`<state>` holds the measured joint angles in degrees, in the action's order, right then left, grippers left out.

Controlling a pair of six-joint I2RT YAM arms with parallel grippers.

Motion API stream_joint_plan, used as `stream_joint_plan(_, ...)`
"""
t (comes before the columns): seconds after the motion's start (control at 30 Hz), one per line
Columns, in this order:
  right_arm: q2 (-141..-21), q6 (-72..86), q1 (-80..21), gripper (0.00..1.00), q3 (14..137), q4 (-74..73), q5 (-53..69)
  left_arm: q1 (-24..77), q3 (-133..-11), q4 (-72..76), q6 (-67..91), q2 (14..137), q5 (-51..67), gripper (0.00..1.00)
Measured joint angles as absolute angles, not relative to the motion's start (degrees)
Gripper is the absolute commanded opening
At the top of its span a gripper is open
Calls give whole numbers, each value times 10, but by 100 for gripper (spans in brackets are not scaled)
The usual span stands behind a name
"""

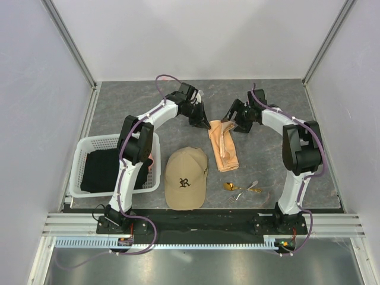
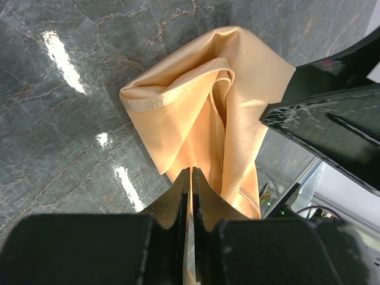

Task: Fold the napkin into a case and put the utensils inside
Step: Fold the 2/3-rectangle-folded napkin at the center of the board.

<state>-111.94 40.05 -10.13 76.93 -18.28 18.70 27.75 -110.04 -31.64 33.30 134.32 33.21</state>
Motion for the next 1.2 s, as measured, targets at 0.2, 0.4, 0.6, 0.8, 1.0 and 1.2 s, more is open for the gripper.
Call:
stream_joint_plan(0.2,-1122,421,-92,70,741,-151,203,277,-1113,-316,333,1343,334,9)
stream_joint_plan(0.4,-1124,433,-86,46,735,-121,212,277,-1117,-316,331,1343,334,14)
stream_joint_plan(0.6,-1124,441,-86,21,735,-102,222,280,-1117,-317,301,1343,293,29)
stream_joint_plan(0.8,-1124,444,-86,21,735,-99,224,295,-1124,-335,258,1343,208,36)
stream_joint_plan(1.0,-1124,443,-86,23,735,-104,225,332,-1142,-345,223,1343,123,35)
stream_joint_plan(1.2,-1124,440,-86,38,735,-114,224,364,-1147,-348,204,1343,70,36)
